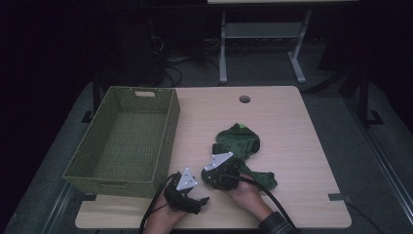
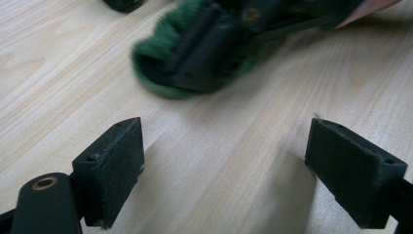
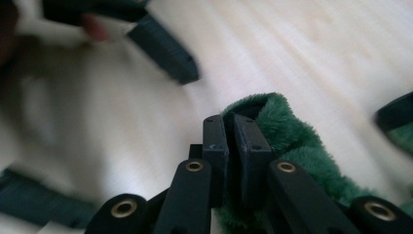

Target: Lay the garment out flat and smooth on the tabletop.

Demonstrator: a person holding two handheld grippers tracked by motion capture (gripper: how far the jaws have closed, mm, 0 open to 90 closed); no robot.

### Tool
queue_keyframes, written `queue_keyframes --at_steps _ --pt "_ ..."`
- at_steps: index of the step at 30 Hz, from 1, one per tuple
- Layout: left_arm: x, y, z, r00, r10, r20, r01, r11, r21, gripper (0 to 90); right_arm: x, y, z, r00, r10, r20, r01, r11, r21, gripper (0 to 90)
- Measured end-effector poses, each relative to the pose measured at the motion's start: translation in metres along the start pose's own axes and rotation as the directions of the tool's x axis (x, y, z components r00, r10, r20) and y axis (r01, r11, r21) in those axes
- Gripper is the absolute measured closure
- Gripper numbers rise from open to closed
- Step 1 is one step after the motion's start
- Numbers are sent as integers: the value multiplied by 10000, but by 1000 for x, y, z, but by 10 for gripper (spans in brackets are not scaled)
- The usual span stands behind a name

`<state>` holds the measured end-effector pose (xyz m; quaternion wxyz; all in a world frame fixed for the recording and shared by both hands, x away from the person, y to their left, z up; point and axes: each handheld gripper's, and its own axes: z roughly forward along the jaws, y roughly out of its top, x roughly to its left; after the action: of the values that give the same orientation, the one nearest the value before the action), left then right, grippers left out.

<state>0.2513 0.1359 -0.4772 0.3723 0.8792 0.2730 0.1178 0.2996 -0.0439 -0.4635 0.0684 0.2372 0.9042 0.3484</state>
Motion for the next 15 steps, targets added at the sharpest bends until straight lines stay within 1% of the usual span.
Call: queue_keyframes --at_steps 2,3,5,6,8,11,13,15 --pt "0 0 0 10000 -20 1 20 10000 -15 136 1 -5 -5 9992 73 -394 -71 10000 66 844" --pt "0 0 0 10000 -13 4 13 10000 -12 136 1 -8 -8 9986 35 -529 -30 9999 97 844" --pt "0 0 0 10000 17 -4 -17 10000 -10 136 2 -14 -15 9974 28 -724 -14 9998 192 846" --pt "0 0 0 10000 -42 17 42 10000 -13 136 3 -17 -18 9968 36 -802 -16 9997 244 847" --pt "0 0 0 10000 -32 6 32 10000 -5 136 5 -22 -24 9964 -48 -841 67 9997 222 848" --pt "0 0 0 10000 -40 2 40 10000 -34 136 8 -24 -36 9953 -254 -931 229 9993 -280 848" --pt "0 0 0 10000 -60 9 60 10000 -42 136 10 -22 -46 9947 -205 -1011 143 9980 -614 848" --pt "0 0 0 10000 -85 27 85 10000 -41 136 10 -21 -55 9944 -164 -1041 63 9953 -963 847"
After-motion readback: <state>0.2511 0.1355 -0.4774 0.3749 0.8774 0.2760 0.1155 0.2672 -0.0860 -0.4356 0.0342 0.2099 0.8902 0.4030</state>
